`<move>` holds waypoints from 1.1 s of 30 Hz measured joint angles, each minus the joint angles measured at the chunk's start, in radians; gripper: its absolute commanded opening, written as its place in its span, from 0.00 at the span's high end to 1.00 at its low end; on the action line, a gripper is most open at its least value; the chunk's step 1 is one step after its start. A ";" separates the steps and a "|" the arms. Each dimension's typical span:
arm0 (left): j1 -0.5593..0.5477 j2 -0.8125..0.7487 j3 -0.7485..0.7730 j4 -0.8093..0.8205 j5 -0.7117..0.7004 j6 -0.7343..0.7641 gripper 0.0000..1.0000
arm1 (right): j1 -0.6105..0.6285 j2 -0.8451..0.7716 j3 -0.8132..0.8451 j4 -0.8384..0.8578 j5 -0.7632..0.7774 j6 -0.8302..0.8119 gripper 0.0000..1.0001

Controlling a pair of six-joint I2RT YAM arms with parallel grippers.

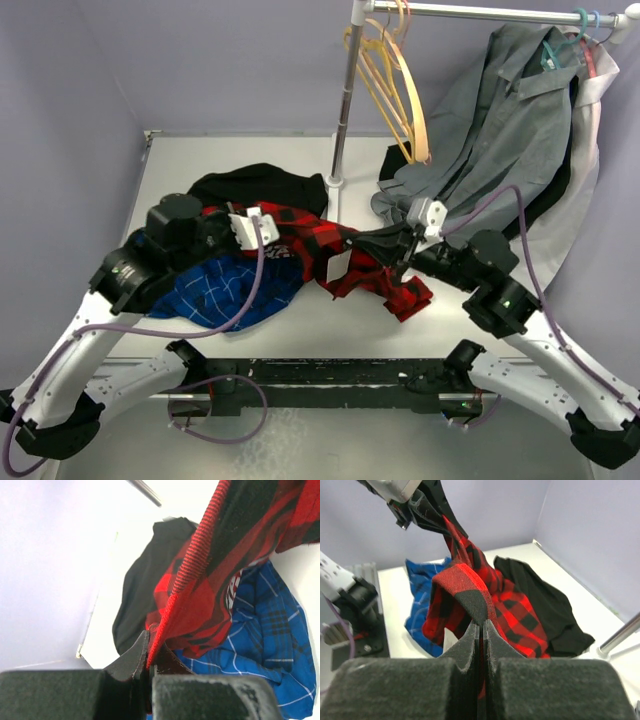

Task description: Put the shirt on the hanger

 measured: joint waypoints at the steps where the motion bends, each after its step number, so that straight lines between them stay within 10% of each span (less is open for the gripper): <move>1: 0.007 0.002 0.049 -0.025 0.015 -0.001 1.00 | 0.019 0.012 0.047 -0.021 0.017 0.012 1.00; 11: 0.029 0.136 0.593 -0.139 0.093 -0.036 1.00 | 0.083 0.394 0.881 -0.293 0.166 0.096 1.00; 15: 0.036 0.179 0.715 -0.159 0.109 -0.042 1.00 | 0.083 0.439 0.962 -0.333 0.181 0.153 1.00; 26: 0.100 0.134 -0.038 -0.021 0.047 -0.004 1.00 | 0.082 0.153 0.027 -0.144 0.219 0.456 1.00; 33: 0.174 0.257 -0.124 0.078 0.135 0.015 1.00 | 0.081 0.109 -0.235 -0.019 0.249 0.581 1.00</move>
